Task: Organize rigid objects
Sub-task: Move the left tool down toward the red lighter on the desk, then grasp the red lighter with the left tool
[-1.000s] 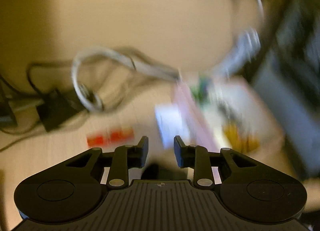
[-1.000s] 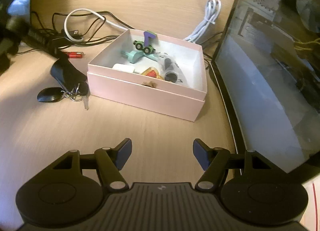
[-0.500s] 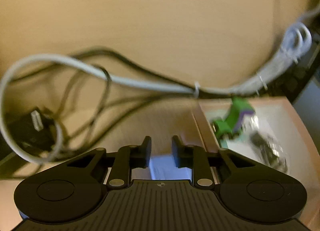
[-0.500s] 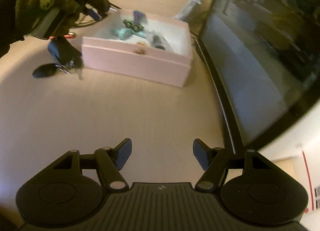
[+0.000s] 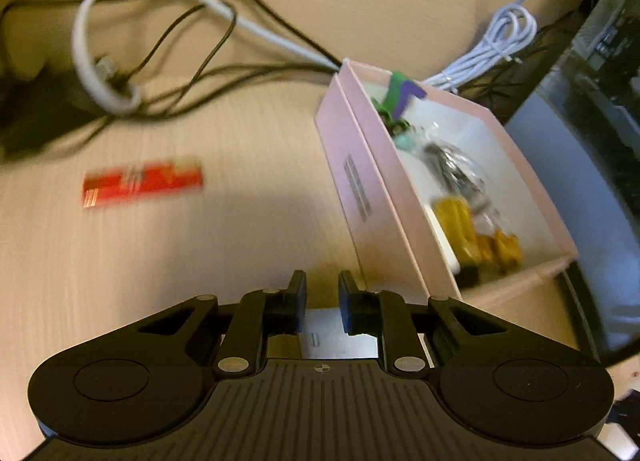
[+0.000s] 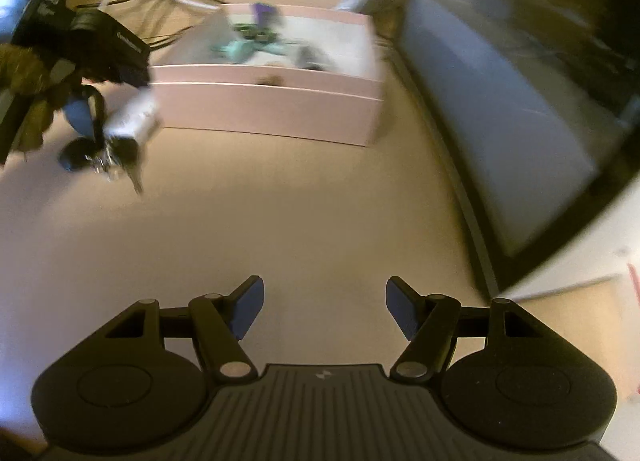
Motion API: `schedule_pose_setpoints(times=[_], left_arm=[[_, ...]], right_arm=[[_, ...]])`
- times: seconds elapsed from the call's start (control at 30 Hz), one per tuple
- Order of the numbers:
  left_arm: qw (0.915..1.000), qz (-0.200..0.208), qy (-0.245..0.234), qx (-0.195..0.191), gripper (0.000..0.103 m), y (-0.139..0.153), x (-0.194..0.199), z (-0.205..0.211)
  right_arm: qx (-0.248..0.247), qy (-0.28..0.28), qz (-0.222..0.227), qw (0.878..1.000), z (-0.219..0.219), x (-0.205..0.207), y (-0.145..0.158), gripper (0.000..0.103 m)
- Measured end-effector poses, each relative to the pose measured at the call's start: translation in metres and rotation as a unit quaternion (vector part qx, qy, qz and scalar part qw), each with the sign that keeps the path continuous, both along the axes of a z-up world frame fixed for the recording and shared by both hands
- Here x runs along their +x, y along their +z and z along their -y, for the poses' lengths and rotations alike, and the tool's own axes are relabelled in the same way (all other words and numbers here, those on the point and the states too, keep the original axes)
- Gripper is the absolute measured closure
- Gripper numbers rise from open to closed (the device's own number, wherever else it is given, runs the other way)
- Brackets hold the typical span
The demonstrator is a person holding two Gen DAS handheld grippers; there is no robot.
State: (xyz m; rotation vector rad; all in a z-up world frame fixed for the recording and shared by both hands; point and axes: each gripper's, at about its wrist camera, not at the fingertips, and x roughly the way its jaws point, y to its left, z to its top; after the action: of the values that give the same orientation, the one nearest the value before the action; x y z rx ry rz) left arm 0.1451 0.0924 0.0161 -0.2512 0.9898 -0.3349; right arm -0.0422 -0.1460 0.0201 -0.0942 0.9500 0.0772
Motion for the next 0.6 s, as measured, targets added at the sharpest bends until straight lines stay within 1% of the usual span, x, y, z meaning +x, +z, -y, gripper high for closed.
schedule_pose_setpoints(times=[0.1, 0.17, 0.23, 0.27, 0.3, 0.37, 0.43, 0.47, 0.5, 0.6], left_arm=[[0.9984, -0.021, 0.024, -0.046, 0.083, -0.002, -0.030, -0.007], [0.9960, -0.039, 0.031, -0.074, 0.083, -0.004, -0.046, -0.008], [0.9923, -0.061, 0.035, -0.102, 0.082, -0.003, -0.061, -0.010], [0.9911, -0.059, 0.042, -0.112, 0.079, 0.000, -0.070, -0.014], [0.9915, -0.048, 0.052, -0.109, 0.078, 0.005, -0.076, -0.018], [0.9927, -0.025, 0.071, -0.094, 0.078, 0.019, -0.089, -0.032], [0.9939, 0.007, 0.096, -0.053, 0.078, 0.033, -0.096, -0.050], [0.9940, 0.024, 0.104, -0.025, 0.078, 0.040, -0.097, -0.055], [0.9934, 0.041, 0.107, 0.008, 0.078, 0.046, -0.094, -0.060], [0.9905, 0.085, 0.085, 0.066, 0.078, 0.056, -0.078, -0.064]], right_arm=[[0.024, 0.059, 0.009, 0.998, -0.022, 0.005, 0.005, 0.034], [0.039, 0.100, 0.014, 0.994, -0.039, 0.010, 0.006, 0.032], [0.052, 0.128, 0.015, 0.990, -0.055, 0.016, 0.006, 0.032], [0.060, 0.140, 0.013, 0.988, -0.063, 0.021, 0.005, 0.032], [0.066, 0.149, 0.011, 0.987, -0.071, 0.024, 0.004, 0.031], [0.078, 0.164, 0.013, 0.983, -0.085, 0.031, 0.004, 0.028], [0.088, 0.178, 0.012, 0.980, -0.095, 0.036, 0.002, 0.028], [0.093, 0.182, 0.013, 0.979, -0.100, 0.039, 0.002, 0.028], [0.096, 0.186, 0.013, 0.978, -0.104, 0.041, 0.001, 0.027], [0.092, 0.201, 0.018, 0.975, -0.113, 0.044, 0.002, 0.027]])
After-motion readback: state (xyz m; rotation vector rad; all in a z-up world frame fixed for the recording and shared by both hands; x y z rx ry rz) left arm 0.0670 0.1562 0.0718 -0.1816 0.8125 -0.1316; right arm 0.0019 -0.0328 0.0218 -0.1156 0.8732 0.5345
